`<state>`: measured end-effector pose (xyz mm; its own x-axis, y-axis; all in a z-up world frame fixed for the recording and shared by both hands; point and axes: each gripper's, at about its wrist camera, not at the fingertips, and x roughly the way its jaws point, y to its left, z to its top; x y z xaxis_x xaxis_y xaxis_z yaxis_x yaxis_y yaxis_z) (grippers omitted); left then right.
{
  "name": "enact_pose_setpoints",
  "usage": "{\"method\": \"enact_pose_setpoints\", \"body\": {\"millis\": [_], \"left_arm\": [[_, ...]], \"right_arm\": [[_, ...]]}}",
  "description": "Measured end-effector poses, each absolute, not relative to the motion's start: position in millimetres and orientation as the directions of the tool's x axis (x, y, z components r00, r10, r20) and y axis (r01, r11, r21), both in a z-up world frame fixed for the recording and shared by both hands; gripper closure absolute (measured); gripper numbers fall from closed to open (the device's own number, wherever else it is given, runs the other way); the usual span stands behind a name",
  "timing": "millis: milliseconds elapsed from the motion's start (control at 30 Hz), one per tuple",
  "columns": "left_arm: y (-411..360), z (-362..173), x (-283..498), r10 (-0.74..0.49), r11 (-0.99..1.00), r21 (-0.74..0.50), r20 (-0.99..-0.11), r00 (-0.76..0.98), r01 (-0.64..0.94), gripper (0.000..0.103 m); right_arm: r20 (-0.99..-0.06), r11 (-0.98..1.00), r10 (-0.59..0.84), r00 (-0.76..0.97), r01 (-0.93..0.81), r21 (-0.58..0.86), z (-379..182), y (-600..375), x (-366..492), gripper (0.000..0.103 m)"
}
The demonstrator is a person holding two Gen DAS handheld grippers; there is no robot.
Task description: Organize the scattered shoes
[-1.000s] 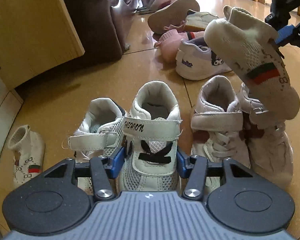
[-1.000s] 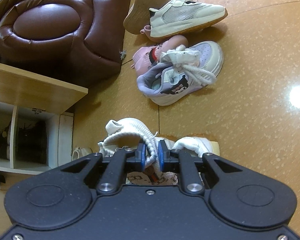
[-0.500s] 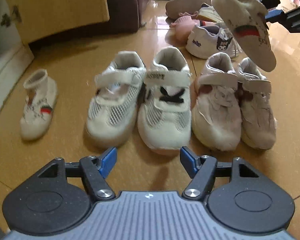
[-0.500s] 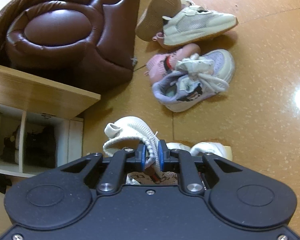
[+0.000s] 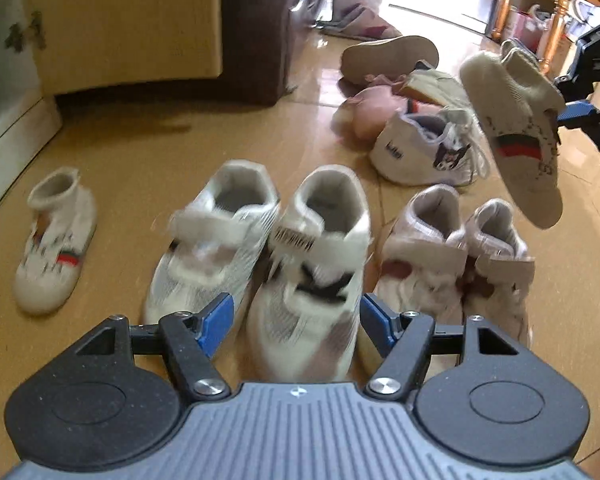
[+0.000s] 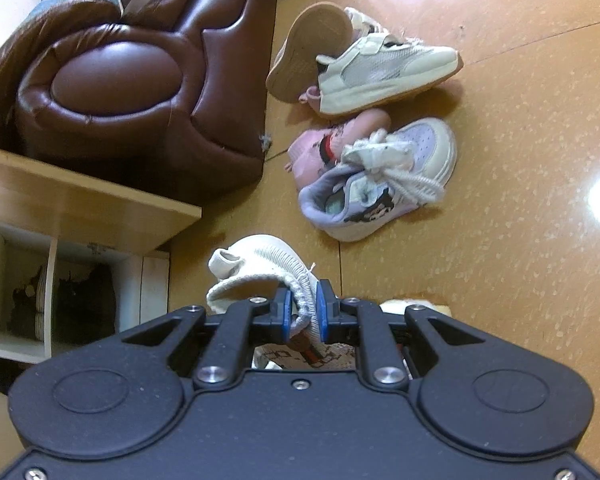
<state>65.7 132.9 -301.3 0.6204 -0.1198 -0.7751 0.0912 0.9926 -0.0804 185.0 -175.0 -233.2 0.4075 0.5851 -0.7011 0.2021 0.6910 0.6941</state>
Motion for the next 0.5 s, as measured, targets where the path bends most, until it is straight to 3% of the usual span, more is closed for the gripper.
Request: {"method": "enact_pose_setpoints", "body": {"millis": [200, 267, 300, 500], "left_arm": [[116, -316, 92, -0.064, 0.995, -0.006, -0.809, 0.584, 0.101, 0.034], [109, -321, 97, -0.067, 0.993, -0.001, -0.824, 0.562, 0.116, 0.038], [103, -322, 99, -0.043, 0.993, 0.026, -0.832, 0.553, 0.117, 0.054], [86, -308, 103, 0.022, 0.993, 0.085, -0.833, 0.552, 0.087, 0.06]], "right_arm": [[-0.696, 0.681, 0.585, 0.416, 0.214, 0.7, -234, -181, 187, 0.089], [-0.697, 0.681, 0.583, 0.417, 0.217, 0.699, -235, -184, 187, 0.089], [-0.698, 0.681, 0.582, 0.417, 0.219, 0.698, -235, -186, 187, 0.089], [-0.703, 0.675, 0.567, 0.429, 0.247, 0.695, -239, -197, 189, 0.089]]}}
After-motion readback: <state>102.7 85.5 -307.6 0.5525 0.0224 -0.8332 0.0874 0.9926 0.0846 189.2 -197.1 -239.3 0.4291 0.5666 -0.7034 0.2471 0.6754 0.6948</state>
